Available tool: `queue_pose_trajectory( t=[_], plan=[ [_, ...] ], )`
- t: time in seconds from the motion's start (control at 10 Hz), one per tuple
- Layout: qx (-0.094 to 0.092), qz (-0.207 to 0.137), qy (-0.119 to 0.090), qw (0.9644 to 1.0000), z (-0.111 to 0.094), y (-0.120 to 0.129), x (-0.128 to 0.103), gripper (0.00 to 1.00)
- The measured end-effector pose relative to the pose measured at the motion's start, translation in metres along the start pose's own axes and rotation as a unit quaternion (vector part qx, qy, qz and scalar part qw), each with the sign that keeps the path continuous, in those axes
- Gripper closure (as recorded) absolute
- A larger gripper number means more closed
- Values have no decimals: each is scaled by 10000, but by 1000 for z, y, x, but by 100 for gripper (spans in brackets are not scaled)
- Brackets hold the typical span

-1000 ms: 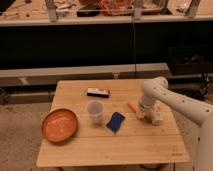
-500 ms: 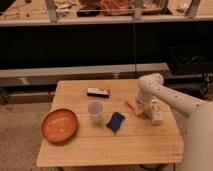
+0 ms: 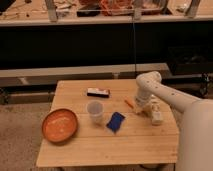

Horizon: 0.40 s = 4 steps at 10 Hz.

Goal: Drag the pepper across the table

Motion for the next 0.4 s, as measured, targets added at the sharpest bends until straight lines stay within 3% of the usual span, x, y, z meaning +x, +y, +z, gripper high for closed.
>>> queue_pose_trajectory(
  t=[0.4],
  plan=[
    [13,-112,24,9999,-3,-1,-11,98]
  ],
)
